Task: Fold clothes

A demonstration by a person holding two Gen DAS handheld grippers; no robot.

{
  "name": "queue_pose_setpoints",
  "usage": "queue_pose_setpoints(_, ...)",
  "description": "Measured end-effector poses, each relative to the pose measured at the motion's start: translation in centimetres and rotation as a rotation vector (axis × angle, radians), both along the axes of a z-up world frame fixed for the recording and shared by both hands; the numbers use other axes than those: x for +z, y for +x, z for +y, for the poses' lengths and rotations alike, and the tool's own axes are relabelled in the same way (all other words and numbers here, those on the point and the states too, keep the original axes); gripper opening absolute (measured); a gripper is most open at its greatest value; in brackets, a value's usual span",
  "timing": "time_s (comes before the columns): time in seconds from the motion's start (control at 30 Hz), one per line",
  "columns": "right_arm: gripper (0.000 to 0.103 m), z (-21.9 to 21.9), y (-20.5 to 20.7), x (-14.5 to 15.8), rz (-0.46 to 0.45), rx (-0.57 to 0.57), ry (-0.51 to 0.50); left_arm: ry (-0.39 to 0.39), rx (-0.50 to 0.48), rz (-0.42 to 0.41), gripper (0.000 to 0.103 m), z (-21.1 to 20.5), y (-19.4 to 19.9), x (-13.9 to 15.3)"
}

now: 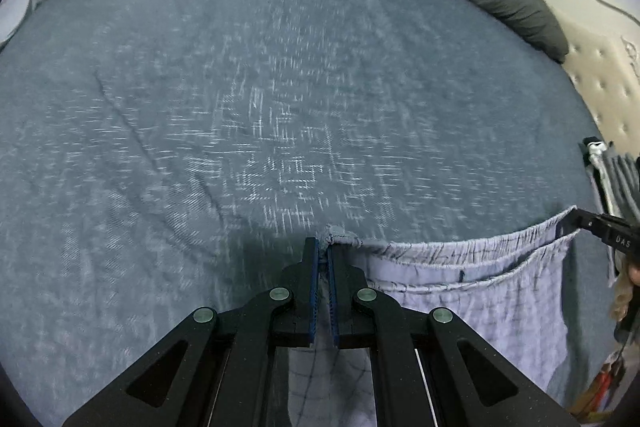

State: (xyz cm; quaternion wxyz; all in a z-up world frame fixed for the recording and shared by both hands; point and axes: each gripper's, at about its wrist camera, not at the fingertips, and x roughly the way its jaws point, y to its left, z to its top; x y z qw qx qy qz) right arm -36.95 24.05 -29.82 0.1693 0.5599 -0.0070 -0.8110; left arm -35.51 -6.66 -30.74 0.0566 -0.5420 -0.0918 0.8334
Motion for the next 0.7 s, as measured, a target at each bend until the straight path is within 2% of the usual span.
queue_pose_setpoints(0.1, 0.005, -0.2, -1.3, -2.1, -0.03, -0.017, 0.011, -0.007, 0.0, -0.02, 0.007, 0.4, -1.3, -1.7)
queue_pose_setpoints(0.17, 0.005, -0.1, -2.0, -3.2, -0.041, -0.035, 0.005, 0.016, 0.008, -0.025, 0.008, 0.4, -1.6, -2.2)
queue_pose_setpoints(0.27, 0.008, 0.3, -2.7, -4.4, -0.052, -0.069, -0.026, 0.041, 0.013, -0.022, 0.025, 0.4, -1.8, -2.6)
queue_pose_setpoints(0.33, 0.019, 0.8, -2.8, -4.6, -0.039, -0.091, -0.054, 0.053, 0.016, 0.004, 0.054, 0.1, -1.5, -2.0)
queue_pose_setpoints(0.4, 0.037, 1.3, -2.6, -4.2, -0.003, -0.095, -0.089, 0.076, 0.026, 0.035, 0.057, -0.4, -1.2, -1.4)
queue_pose_setpoints(0.5, 0.055, 2.3, -1.9, -3.5, 0.046, -0.103, -0.147, 0.079, 0.039, 0.073, 0.057, -1.5, -0.5, -0.7)
queue_pose_setpoints(0.57, 0.056, 2.9, -1.3, -3.1, 0.065, -0.109, -0.172, 0.08, 0.043, 0.096, 0.057, -2.4, 0.0, -0.3)
queue_pose_setpoints(0.63, 0.056, 3.5, -0.8, -2.8, 0.084, -0.113, -0.195, 0.037, 0.003, 0.094, 0.057, -2.3, 0.5, -0.6)
queue_pose_setpoints(0.7, 0.062, 4.0, -0.2, -2.4, 0.095, -0.119, -0.208, -0.007, -0.038, 0.091, 0.056, -2.1, 1.1, -0.9)
